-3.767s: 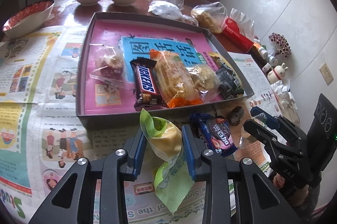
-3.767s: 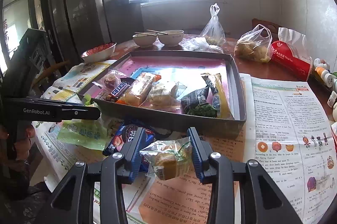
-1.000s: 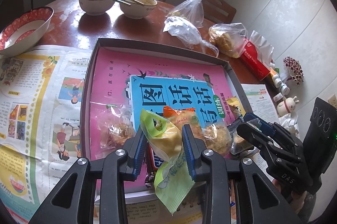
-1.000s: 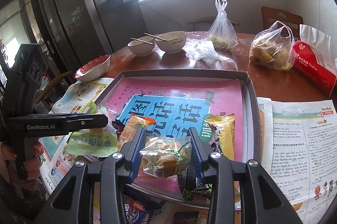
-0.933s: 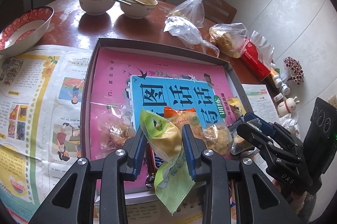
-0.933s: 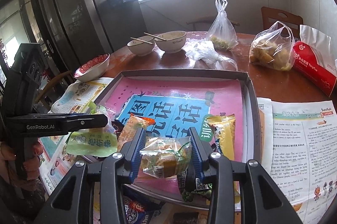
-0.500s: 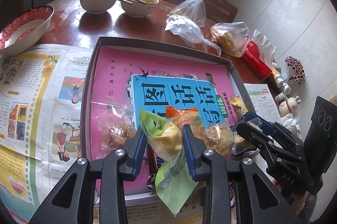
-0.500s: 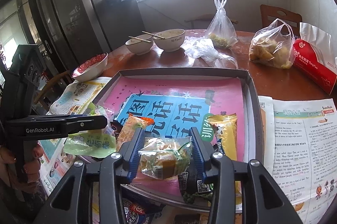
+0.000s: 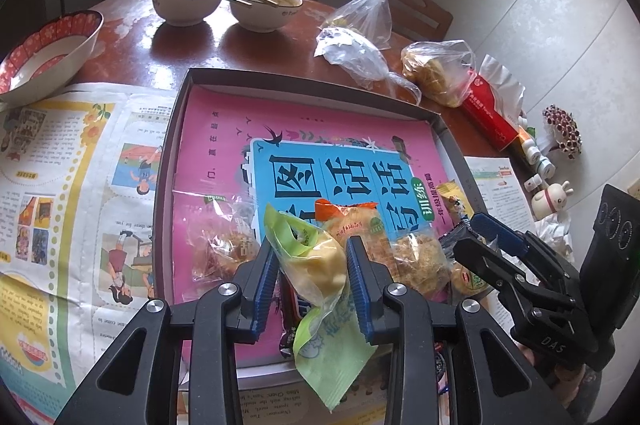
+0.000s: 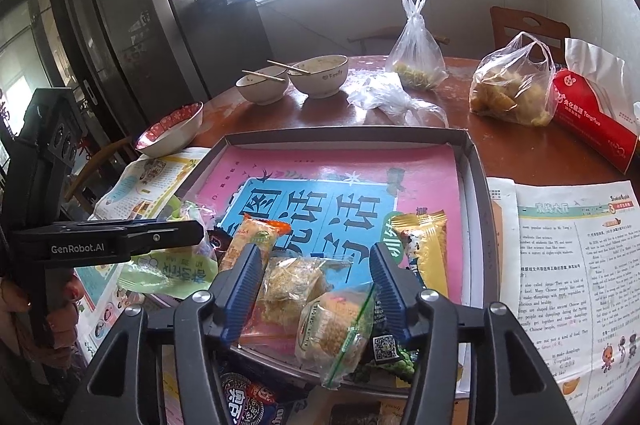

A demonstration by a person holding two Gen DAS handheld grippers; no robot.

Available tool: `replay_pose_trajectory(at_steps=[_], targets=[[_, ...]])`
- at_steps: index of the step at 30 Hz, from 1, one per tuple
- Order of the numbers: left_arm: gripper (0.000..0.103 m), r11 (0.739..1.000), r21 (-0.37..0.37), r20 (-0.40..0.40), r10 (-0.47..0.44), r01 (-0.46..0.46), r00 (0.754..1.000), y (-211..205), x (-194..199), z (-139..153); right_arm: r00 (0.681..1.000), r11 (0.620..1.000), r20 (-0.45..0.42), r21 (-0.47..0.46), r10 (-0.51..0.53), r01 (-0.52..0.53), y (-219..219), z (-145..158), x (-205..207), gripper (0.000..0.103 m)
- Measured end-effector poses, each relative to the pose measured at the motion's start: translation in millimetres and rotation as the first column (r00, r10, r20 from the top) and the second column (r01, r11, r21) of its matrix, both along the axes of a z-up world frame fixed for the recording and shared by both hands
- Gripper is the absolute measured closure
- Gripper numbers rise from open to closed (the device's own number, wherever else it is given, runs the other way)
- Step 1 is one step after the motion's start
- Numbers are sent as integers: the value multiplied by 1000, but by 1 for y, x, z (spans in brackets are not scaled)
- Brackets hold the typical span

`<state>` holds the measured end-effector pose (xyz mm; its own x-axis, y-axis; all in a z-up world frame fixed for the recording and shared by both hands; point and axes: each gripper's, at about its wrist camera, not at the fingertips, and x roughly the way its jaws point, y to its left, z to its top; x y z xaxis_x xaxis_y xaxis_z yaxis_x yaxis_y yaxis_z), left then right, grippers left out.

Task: Organize snacks
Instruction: 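Release the green bag into the tray with the left tool while the right tool releases the cake bag, then move the left tool to the blue Oreo pack while the right tool reaches the chocolate piece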

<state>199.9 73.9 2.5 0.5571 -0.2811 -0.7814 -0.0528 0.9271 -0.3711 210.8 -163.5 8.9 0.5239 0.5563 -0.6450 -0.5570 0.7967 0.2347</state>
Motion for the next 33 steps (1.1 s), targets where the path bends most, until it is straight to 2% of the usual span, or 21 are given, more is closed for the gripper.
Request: replay_pose_trajectory(at_steps=[3,7,17,33], targets=[[66,1000,6,0,1,-1,1000,0,0,1,1000,1000,3,3,-8,8,-3,1,-1,43],[55,1000,14,9,10,-10,1000,2,-2,5,1000,1000,6,12,-27,27,-10,3,0,41],[44,1000,24,38,16,-17,999,0,-11,17,998,997,18,30,-67,66,-29,8,-5,39],[34,997,72,73,-11,5,997,-23,-36,30,996,996,48,44,-80,78,-47,13,-32,35]])
